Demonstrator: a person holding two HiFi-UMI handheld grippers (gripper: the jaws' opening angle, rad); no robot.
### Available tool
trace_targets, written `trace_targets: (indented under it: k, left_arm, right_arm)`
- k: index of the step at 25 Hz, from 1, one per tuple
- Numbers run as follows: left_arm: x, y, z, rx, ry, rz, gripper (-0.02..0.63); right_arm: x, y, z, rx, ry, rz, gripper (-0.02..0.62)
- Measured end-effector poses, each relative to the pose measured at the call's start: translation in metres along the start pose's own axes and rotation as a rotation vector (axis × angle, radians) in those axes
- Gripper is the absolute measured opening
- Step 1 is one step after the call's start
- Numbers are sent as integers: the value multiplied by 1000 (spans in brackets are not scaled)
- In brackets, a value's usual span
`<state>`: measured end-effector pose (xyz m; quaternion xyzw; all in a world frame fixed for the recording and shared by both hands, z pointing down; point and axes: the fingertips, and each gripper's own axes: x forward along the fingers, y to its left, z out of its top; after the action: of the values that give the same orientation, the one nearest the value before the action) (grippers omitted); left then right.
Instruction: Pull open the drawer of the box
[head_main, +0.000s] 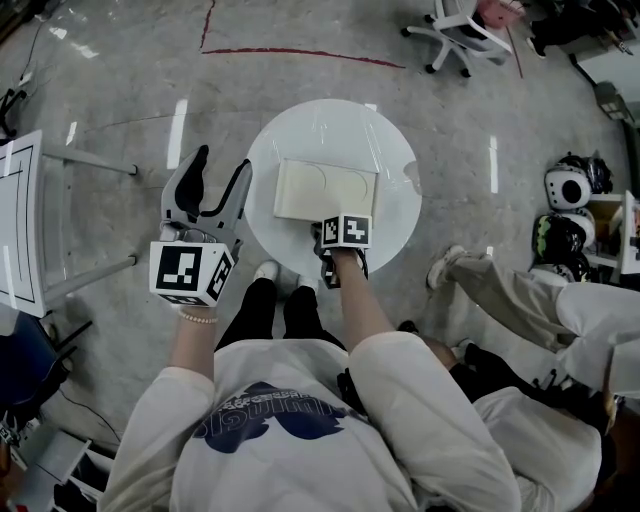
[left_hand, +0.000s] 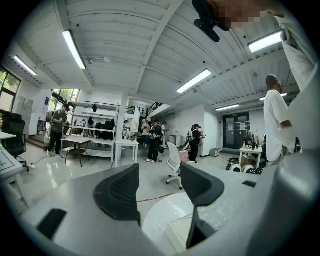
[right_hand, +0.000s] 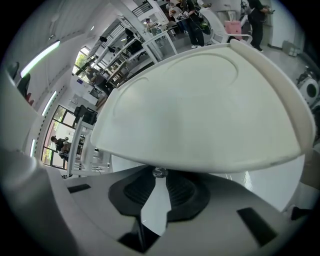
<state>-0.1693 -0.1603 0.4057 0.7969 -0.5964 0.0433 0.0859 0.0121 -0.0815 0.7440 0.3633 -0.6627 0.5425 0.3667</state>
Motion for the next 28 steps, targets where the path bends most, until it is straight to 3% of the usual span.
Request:
trace_targets:
  k: [28]
  left_arm:
    - [-2, -32, -6, 30, 5, -45, 244]
  right_arm:
    - [-12, 1, -58, -2, 5, 44, 60]
